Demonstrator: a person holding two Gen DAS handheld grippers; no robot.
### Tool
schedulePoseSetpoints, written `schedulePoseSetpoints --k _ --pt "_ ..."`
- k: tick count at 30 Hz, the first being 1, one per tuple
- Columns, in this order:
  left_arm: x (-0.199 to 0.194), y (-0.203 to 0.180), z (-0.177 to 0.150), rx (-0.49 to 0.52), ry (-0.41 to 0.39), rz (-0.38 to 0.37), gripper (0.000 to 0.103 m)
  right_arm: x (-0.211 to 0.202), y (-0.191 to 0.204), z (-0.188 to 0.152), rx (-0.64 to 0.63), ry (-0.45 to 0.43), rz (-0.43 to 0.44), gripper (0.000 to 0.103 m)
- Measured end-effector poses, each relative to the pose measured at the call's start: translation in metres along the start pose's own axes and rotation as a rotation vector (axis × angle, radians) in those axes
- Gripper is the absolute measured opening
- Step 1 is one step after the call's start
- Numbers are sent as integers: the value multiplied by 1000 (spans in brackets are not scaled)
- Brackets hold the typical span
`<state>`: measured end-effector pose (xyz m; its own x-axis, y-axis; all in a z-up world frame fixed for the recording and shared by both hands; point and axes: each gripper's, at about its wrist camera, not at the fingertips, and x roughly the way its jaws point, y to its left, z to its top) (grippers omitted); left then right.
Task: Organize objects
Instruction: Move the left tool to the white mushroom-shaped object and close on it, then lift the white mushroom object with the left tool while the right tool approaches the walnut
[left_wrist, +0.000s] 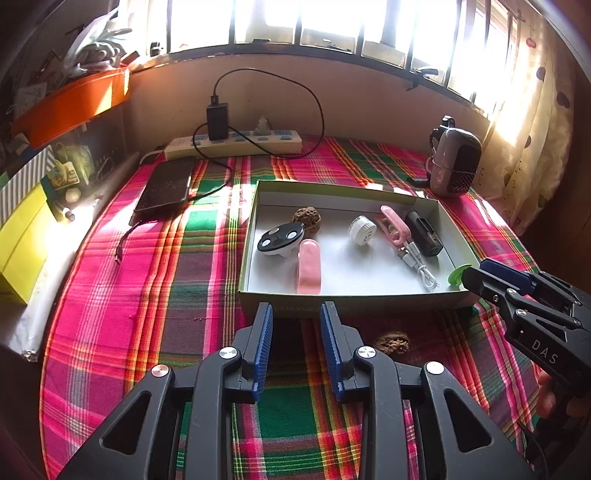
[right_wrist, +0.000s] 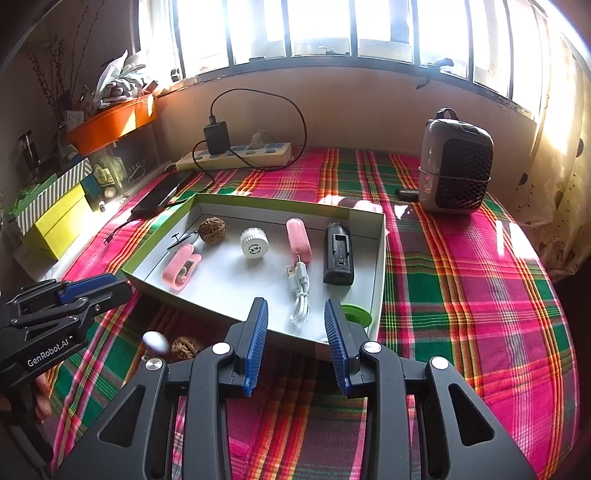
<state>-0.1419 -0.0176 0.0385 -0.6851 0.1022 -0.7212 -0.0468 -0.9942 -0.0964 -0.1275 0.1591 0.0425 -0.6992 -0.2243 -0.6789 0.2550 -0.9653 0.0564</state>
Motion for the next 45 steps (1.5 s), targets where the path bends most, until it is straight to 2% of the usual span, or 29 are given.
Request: schedulePoseSetpoints --k 6,13,20,29,39,42,45 --pt "-5 1 -12 -3 9 -41 28 -11 3 -8 -22 -13 -5 33" --pt "2 -7 -24 4 61 -100 31 -19 1 -18 -6 -8 0 33" --pt "11 -16 -28 16 92 -124 32 -25 -2 -27 6 -5 -1 34" --pt "27 -26 -25 45 115 -107 32 -24 -6 -33 15 9 -1 34" --pt "30 -27 -23 68 102 -93 32 -20 -3 -34 9 20 4 34" --pt "30 -25 -23 57 101 -100 31 -19 -1 -34 3 26 3 34" --pt "30 -23 -23 52 97 -94 24 -17 2 -35 -4 30 4 34"
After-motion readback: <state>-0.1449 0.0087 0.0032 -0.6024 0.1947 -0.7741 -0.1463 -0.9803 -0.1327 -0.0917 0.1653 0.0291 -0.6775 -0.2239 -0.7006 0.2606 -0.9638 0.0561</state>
